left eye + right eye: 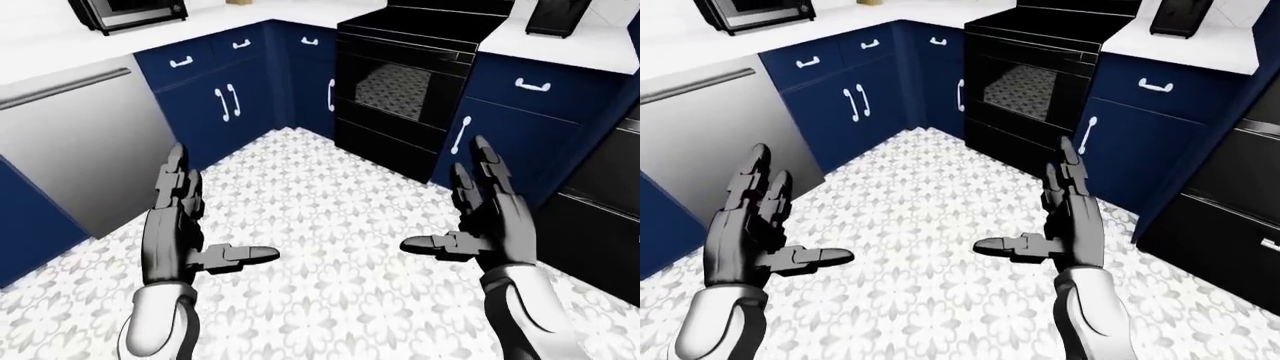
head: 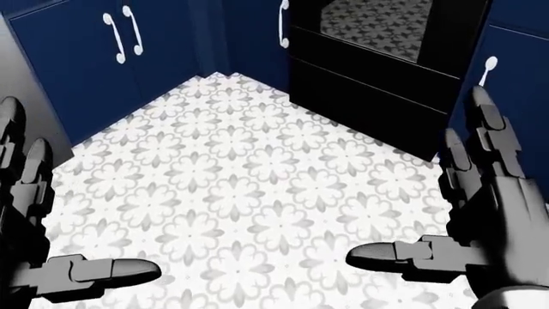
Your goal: Navigate to the stove.
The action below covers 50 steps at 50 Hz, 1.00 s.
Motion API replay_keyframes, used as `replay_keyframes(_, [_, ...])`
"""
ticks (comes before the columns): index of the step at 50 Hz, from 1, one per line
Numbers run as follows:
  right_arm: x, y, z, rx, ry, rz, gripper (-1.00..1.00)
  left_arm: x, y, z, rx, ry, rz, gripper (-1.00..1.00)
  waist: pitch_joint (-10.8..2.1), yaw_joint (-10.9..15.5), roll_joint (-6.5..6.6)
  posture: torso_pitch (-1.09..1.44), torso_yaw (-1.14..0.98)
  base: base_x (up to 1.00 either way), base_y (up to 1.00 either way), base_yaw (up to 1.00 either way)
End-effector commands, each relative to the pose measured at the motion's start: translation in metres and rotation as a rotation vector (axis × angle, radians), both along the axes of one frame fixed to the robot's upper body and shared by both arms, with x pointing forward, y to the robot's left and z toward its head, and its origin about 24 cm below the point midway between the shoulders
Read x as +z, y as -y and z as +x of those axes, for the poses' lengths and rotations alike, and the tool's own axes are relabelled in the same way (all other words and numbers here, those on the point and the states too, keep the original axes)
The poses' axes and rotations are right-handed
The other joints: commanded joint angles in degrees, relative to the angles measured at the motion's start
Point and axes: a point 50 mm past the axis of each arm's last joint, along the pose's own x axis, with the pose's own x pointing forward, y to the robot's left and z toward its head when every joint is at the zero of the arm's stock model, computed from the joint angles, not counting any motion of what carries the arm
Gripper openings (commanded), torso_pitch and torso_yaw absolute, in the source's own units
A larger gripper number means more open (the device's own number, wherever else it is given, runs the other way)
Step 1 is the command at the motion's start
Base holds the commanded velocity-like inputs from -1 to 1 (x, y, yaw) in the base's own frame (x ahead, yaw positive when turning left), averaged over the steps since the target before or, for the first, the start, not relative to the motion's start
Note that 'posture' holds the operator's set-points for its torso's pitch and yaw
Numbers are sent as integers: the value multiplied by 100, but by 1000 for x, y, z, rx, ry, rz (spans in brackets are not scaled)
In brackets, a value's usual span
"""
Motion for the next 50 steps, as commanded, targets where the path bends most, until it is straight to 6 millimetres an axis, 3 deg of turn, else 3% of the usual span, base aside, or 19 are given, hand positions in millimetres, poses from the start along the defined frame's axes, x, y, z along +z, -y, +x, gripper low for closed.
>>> replay_keyframes(1, [16, 4, -4, -21, 92, -16, 100, 16, 4, -3, -20, 93, 10, 100, -92, -7, 17, 0, 0, 22, 0, 0])
replay_keyframes(7, [11, 1, -3, -12, 84, -16, 100, 14, 4, -2, -19, 92, 11, 100, -78, 54, -288, 0, 0, 23, 0, 0])
replay_keyframes(9, [12, 1, -4, -14, 85, -17, 100, 14, 3, -2, -19, 92, 11, 100, -80, 75, -473, 0, 0, 23, 0, 0])
replay_keyframes(11, [12, 2, -5, -17, 85, -15, 100, 14, 3, -2, -18, 92, 10, 100, -187, 66, -821, 0, 0, 23, 0, 0])
replay_keyframes(12, [12, 2, -5, -17, 84, -16, 100, 14, 3, -3, -18, 92, 10, 100, -138, -9, -606, 0, 0, 23, 0, 0])
replay_keyframes(14, [12, 2, -5, -17, 86, -16, 100, 14, 3, -3, -18, 93, 10, 100, -83, -23, -692, 0, 0, 22, 0, 0])
replay_keyframes(20, [11, 3, -6, -19, 86, -15, 100, 14, 2, -4, -14, 93, 8, 100, -20, -89, -399, 0, 0, 23, 0, 0])
replay_keyframes(22, [12, 3, -6, -19, 87, -15, 100, 14, 2, -3, -13, 94, 7, 100, -15, -116, -223, 0, 0, 23, 0, 0])
replay_keyframes(24, [11, 3, -5, -19, 87, -15, 100, 14, 2, -4, -13, 94, 8, 100, -140, -123, 115, 0, 0, 23, 0, 0])
replay_keyframes(27, [10, 3, -4, -19, 88, -16, 100, 14, 2, -4, -13, 94, 8, 100, -54, -41, 21, 0, 0, 22, 0, 0])
replay_keyframes(33, [11, 3, -5, -20, 88, -15, 100, 15, 2, -4, -14, 94, 8, 100, -65, 42, -266, 0, 0, 23, 0, 0])
replay_keyframes(35, [11, 3, -5, -20, 89, -15, 100, 15, 2, -5, -14, 94, 7, 100, -68, 66, -426, 0, 0, 23, 0, 0])
replay_keyframes(37, [11, 2, -6, -20, 88, -15, 100, 14, 2, -4, -14, 94, 8, 100, -147, 67, -721, 0, 0, 22, 0, 0])
replay_keyframes(38, [11, 2, -6, -20, 88, -15, 100, 15, 2, -5, -14, 94, 8, 100, -210, 79, -741, 0, 0, 23, 0, 0])
replay_keyframes(39, [11, 3, -5, -20, 88, -15, 100, 14, 1, -4, -12, 93, 8, 100, -113, -10, -634, 0, 0, 23, 0, 0])
replay_keyframes(40, [12, 3, -6, -21, 88, -15, 100, 13, 1, -4, -12, 93, 7, 100, -55, 8, -703, 0, 0, 23, 0, 0])
replay_keyframes(46, [12, 3, -6, -20, 88, -15, 100, 14, 2, -4, -15, 93, 6, 100, -20, -74, -427, 0, 0, 23, 0, 0])
replay_keyframes(48, [13, 3, -6, -20, 88, -15, 100, 13, 1, -3, -13, 92, 7, 100, -18, -102, -268, 0, 0, 22, 0, 0])
replay_keyframes(50, [12, 3, -6, -21, 88, -15, 100, 13, 1, -3, -12, 92, 7, 100, -113, -122, 29, 0, 0, 22, 0, 0])
